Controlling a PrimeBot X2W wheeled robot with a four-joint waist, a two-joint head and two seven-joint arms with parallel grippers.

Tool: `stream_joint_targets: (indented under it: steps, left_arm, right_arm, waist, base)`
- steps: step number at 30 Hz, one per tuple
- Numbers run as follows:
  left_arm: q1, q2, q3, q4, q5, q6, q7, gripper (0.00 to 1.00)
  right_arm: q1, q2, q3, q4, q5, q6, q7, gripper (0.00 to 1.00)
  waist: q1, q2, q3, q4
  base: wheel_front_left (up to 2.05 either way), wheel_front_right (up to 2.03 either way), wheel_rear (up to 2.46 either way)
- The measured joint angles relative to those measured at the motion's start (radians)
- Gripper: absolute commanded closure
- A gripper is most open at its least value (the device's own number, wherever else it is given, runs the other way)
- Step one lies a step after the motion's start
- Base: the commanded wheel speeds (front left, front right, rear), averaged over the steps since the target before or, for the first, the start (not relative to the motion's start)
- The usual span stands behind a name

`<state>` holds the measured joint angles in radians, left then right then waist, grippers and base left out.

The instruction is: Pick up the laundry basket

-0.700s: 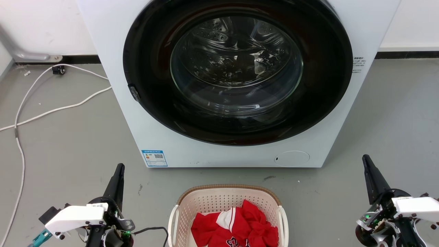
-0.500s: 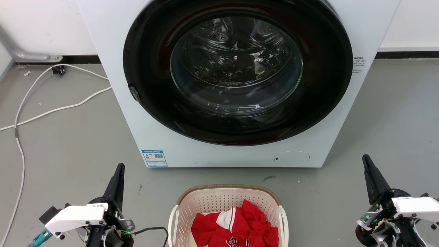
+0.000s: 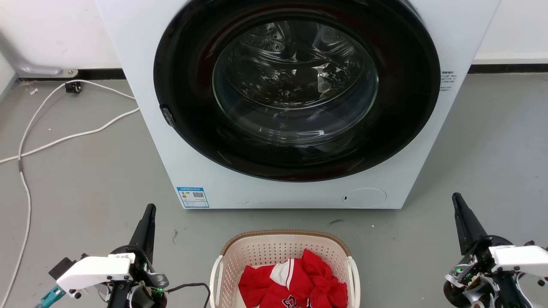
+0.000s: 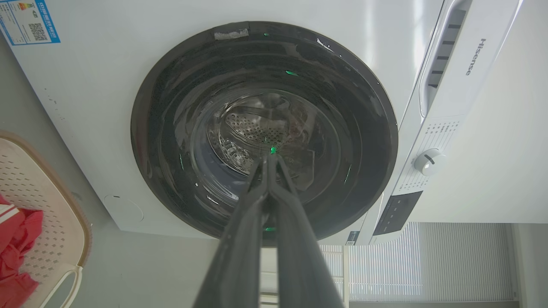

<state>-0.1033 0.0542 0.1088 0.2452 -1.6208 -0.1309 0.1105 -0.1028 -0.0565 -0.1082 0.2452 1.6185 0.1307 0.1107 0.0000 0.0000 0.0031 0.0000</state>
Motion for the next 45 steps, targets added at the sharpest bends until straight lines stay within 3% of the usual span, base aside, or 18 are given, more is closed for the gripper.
stream_joint_targets:
  steps: [42,43,45]
  left_arm:
    - [0.0,-0.002,0.003,0.0,0.006,0.0,0.001,1.0]
    - [0.0,-0.002,0.003,0.0,0.006,0.0,0.001,0.0]
    - [0.01,-0.004,0.001,0.015,0.006,0.0,0.001,0.0]
  right_arm:
    - [0.0,0.002,-0.003,0.0,0.0,0.0,0.002,1.0]
    - [0.0,0.002,-0.003,0.0,0.0,0.0,0.003,0.0]
    - [0.011,0.003,-0.002,0.014,0.0,0.0,0.003,0.0]
  waist:
    - [0.0,0.0,0.0,0.0]
    - [0.0,0.0,0.0,0.0]
    - [0.0,0.0,0.0,0.0]
  base:
    - [0.0,0.0,0.0]
    - [0.0,0.0,0.0]
    - [0.0,0.0,0.0]
